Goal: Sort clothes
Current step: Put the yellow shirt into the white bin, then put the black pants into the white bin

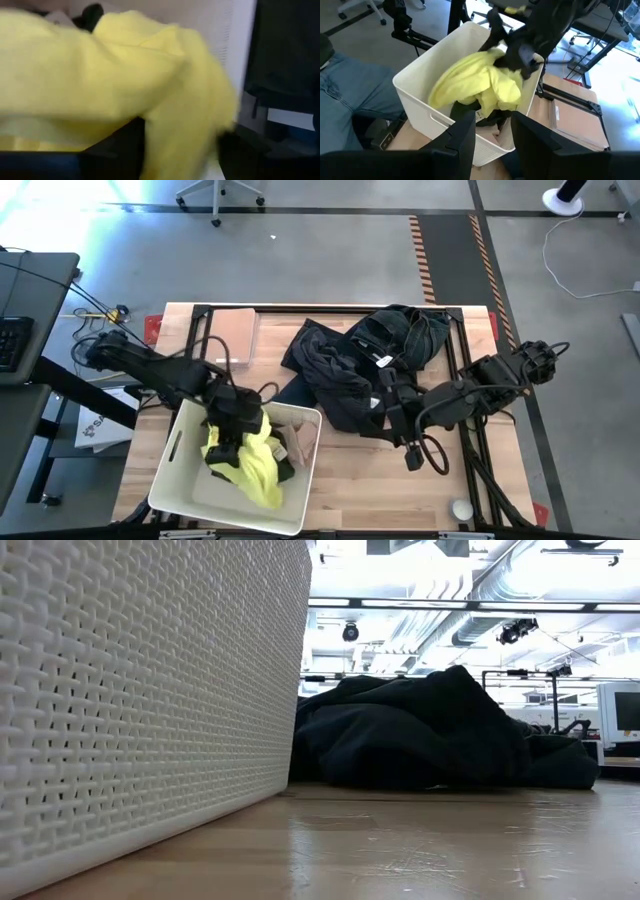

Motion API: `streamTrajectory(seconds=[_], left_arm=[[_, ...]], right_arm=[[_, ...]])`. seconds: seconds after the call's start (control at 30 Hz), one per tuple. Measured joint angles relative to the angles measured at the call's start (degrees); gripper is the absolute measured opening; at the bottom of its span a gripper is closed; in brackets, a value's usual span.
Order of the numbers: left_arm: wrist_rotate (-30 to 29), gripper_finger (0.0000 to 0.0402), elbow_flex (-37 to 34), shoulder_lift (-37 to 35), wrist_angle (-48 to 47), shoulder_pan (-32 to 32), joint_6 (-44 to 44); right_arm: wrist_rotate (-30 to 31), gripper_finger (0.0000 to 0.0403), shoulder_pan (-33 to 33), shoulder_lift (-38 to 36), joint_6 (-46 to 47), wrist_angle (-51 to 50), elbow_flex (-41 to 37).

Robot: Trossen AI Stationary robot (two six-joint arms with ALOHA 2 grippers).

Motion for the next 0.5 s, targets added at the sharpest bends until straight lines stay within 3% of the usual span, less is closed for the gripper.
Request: streamTrajectory(seconds=[0.13,0.23,0.3,0.4,0.43,0.5], left_arm=[[-4.38,0.0201,6.96,-0.02,-6.77,-0.02,0.05],[-11.95,0.0199,11.47,-0.06,-12.49,-0.02,1.59],[-20.59,0.0198,13.35,-0.07,-15.33,-0.04,4.11],[-38.64,0.0198,13.95,-0.06,-20.19,0.47,6.76],[-42.65,0.0198,13.95,0.02,-22.37,1.41,7.57],[-45.24,0.0198,13.35,0.37,-25.78,4.47,8.52]], right_arm=[[0.00,0.0122,0.00,0.00,0.06,-1.03,0.00],[0.00,0.0122,0.00,-0.01,0.24,-1.51,0.00],[-0.03,0.0122,0.00,-0.02,0.23,-1.77,0.00],[-0.26,0.0122,0.00,-0.02,0.03,-1.83,0.02],[-0.28,0.0122,0.00,-0.02,0.03,-1.83,0.02],[-0.40,0.0122,0.00,-0.02,0.08,-1.83,0.02]])
